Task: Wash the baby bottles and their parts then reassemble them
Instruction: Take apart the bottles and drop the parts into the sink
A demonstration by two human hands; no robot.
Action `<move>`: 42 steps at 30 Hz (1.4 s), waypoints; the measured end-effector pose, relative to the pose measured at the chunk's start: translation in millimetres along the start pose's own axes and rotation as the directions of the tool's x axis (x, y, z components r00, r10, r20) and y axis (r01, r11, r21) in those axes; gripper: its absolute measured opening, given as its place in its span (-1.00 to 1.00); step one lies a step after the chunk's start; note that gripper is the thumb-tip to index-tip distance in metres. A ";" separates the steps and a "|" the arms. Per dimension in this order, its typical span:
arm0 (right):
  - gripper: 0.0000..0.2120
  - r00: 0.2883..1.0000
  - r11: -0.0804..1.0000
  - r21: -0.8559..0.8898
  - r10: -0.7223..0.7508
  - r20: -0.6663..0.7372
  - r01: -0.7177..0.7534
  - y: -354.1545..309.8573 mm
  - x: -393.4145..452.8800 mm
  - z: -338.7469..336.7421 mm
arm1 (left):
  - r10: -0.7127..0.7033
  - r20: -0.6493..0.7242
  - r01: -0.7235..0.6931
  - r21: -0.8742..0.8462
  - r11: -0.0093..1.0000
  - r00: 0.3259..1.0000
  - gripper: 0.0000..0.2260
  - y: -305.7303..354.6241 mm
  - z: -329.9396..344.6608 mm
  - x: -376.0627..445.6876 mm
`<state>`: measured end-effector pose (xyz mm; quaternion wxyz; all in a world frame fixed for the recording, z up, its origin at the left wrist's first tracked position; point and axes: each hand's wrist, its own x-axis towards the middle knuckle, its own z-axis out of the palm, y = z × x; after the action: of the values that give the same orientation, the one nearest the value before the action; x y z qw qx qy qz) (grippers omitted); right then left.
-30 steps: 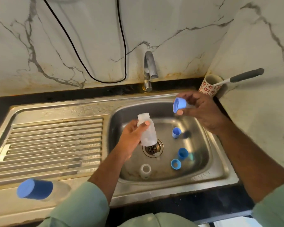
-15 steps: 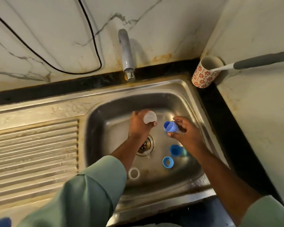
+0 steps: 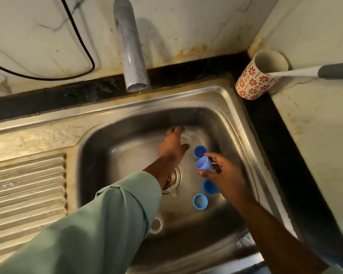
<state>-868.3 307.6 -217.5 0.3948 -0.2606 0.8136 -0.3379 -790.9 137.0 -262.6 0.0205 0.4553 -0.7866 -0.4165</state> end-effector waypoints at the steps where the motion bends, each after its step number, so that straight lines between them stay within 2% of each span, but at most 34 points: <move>1: -0.69 1.000 1.000 0.005 0.005 -0.002 -0.005 -2.4 -1.2 0.1 | -0.002 0.020 0.002 0.008 1.000 1.000 -0.43 -0.6 0.9 -0.3; 3: -0.70 1.000 1.000 0.020 -0.002 -0.017 0.002 -7.5 -3.1 -1.3 | -0.031 0.049 0.031 -0.014 0.999 0.998 -0.27 -0.1 -2.9 -4.4; 5: -0.67 0.999 1.000 0.031 0.000 -0.041 0.001 -11.3 -6.0 -3.1 | -0.078 -0.036 0.074 -0.094 0.993 0.996 -0.18 2.6 -11.6 -16.9; 7: -0.57 0.998 1.000 0.023 -0.012 -0.061 0.013 -16.2 -10.6 -5.5 | -0.107 -0.224 0.068 -0.176 0.982 0.969 -0.36 8.8 -21.2 -40.6; 8: -0.53 0.997 0.999 0.020 -0.043 -0.062 0.045 -18.9 -13.3 -7.0 | -0.162 -0.246 0.084 -0.297 0.951 0.956 -0.49 14.4 -26.9 -55.7; 9: -0.51 0.995 0.996 0.025 -0.087 -0.051 0.088 -22.5 -17.3 -8.3 | -0.240 -0.161 0.139 -0.475 0.869 0.957 -0.59 21.3 -33.3 -71.8; 10: -0.51 0.991 0.990 0.041 -0.131 -0.032 0.132 -28.1 -22.7 -9.7 | -0.286 0.005 0.229 -0.615 0.755 0.958 -0.66 27.3 -39.4 -86.8; 11: -0.50 0.987 0.985 0.056 -0.163 -0.007 0.163 -33.5 -27.4 -11.1 | -0.272 0.187 0.325 -0.673 0.664 0.944 -0.67 29.9 -43.3 -99.5; 12: -0.49 0.982 0.981 0.068 -0.186 0.020 0.184 -38.1 -33.9 -11.4 | -0.219 0.316 0.379 -0.662 0.646 0.923 -0.66 29.6 -47.5 -113.2; 13: -0.46 0.979 0.978 0.074 -0.200 0.041 0.196 -42.5 -41.1 -11.2 | -0.179 0.371 0.389 -0.629 0.673 0.911 -0.65 28.0 -52.0 -125.4; 15: -0.45 0.975 0.976 0.054 -0.213 0.066 0.209 -48.2 -53.8 -10.3 | -0.146 0.356 0.348 -0.610 0.712 0.923 -0.65 23.5 -61.4 -142.1; 16: -0.49 0.973 0.975 0.055 -0.218 0.073 0.215 -48.6 -58.9 -9.8 | -0.138 0.345 0.339 -0.636 0.693 0.928 -0.69 21.8 -65.8 -147.8; 18: -0.60 0.971 0.966 0.130 -0.232 0.064 0.222 -49.6 -70.3 -9.9 | -0.094 0.355 0.334 -0.708 0.622 0.930 -0.77 21.0 -76.3 -161.7; 20: -0.68 0.964 0.950 0.194 -0.261 0.057 0.246 -51.5 -80.6 -10.4 | -0.057 0.364 0.331 -0.759 0.560 0.930 -0.75 21.0 -83.7 -175.1; 23: -0.75 0.935 0.929 0.133 -0.352 0.037 0.344 -56.4 -92.1 -12.4 | -0.036 0.341 0.317 -0.823 0.471 0.939 -0.65 23.3 -85.1 -193.8; 26: -0.83 0.892 0.891 0.062 -0.452 0.011 0.450 -66.1 -102.3 -15.2 | -0.018 0.311 0.289 -0.859 0.423 0.950 -0.76 27.7 -85.6 -208.1; 29: -0.95 0.801 0.789 -0.154 -0.597 0.037 0.595 -73.5 -113.2 -12.9 | -0.060 0.352 0.346 -0.852 0.392 0.934 -0.71 29.5 -92.4 -215.7; 31: -0.89 0.684 0.652 -0.255 -0.727 0.059 0.714 -77.3 -119.5 -8.4 | -0.075 0.399 0.393 -0.823 0.410 0.914 -0.63 30.4 -98.8 -219.3; 33: -0.89 0.581 0.528 -0.305 -0.806 0.114 0.793 -81.8 -123.7 -4.5 | -0.091 0.428 0.425 -0.805 0.414 0.899 -0.65 33.2 -103.5 -222.8; 35: -0.88 0.521 0.443 -0.382 -0.844 0.127 0.811 -85.5 -122.9 -2.4 | -0.119 0.436 0.446 -0.808 0.385 0.892 -0.68 36.3 -104.4 -226.9; 36: -0.88 0.528 0.444 -0.411 -0.842 0.113 0.796 -86.1 -121.6 -1.9 | -0.137 0.438 0.456 -0.811 0.368 0.889 -0.68 37.4 -103.3 -228.0; 39: -0.91 0.610 0.539 -0.413 -0.790 0.054 0.734 -83.4 -124.0 -1.7 | -0.176 0.447 0.480 -0.815 0.324 0.877 -0.68 38.6 -98.8 -233.9; 42: -0.93 0.651 0.576 -0.373 -0.751 0.108 0.727 -74.7 -128.9 -1.2 | -0.197 0.440 0.481 -0.827 0.292 0.876 -0.68 35.4 -93.6 -240.3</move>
<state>-786.4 349.6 -100.3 0.1333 -0.6371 0.6917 -0.3129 -636.7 262.1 -94.3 0.0797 0.4647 -0.2983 -0.8299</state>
